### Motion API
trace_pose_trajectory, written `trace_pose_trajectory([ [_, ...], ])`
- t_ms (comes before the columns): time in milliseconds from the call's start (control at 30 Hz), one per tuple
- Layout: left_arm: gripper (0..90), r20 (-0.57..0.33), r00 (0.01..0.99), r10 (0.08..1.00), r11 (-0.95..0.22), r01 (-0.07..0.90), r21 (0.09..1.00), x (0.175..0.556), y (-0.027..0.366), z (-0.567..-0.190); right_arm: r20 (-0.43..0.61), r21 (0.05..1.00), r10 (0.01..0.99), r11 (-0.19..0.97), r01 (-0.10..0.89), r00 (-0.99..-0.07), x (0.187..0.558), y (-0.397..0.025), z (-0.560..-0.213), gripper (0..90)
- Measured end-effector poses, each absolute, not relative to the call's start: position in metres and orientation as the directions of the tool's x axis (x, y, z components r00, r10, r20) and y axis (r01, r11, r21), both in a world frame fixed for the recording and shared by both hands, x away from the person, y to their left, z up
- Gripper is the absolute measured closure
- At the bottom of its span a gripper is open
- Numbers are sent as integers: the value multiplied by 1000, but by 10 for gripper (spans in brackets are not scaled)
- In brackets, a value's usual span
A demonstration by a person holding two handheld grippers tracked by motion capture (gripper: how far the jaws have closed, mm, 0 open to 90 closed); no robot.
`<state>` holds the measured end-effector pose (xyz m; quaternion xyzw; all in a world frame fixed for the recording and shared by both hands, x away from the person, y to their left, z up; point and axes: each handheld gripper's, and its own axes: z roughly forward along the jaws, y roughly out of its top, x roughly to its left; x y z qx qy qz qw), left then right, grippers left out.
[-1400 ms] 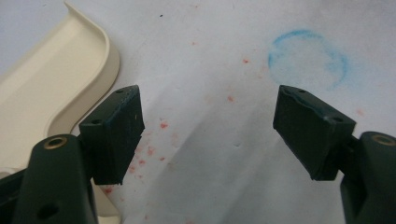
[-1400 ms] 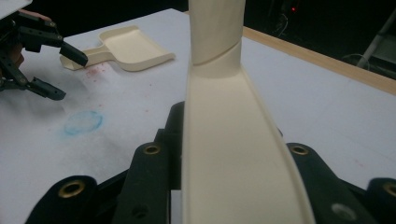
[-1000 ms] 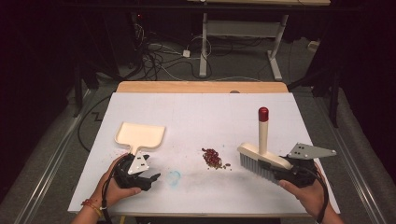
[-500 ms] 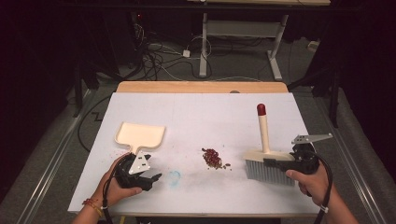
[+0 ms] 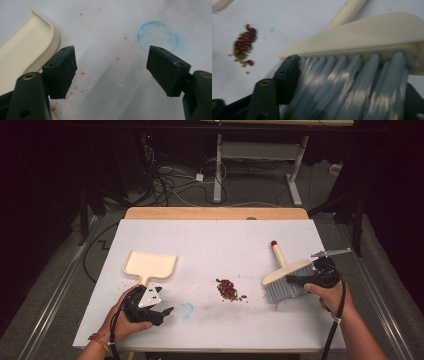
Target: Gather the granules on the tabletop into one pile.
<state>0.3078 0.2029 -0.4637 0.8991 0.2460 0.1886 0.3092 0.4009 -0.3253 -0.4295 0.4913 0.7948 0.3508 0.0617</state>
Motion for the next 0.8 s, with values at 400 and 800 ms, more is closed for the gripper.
trace_pose_trajectory([
  [400,230,188,803,566,-683,328,653,305,206,-463,108,638,833,361,680,-543,364,-330,-420,293],
  [800,230,189,802,566,-681,327,655,305,206,-462,-134,784,846,410,467,-517,330,-323,-370,242],
])
